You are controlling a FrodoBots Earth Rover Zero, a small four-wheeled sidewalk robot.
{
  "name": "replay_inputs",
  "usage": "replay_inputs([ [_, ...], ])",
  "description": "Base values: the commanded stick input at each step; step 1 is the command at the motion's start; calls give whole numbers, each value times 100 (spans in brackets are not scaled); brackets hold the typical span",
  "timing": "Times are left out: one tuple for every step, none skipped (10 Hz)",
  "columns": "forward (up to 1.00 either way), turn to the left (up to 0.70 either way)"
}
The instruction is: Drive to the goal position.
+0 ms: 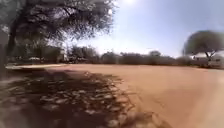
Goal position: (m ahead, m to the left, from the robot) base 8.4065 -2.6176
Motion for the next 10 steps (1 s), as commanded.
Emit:
replay_inputs([
  [100, 0],
  [100, 0],
  [100, 0],
  [100, 0],
  [100, 0],
  [100, 0],
  [100, 0],
  [100, 0],
  [100, 0],
  [100, 0],
])
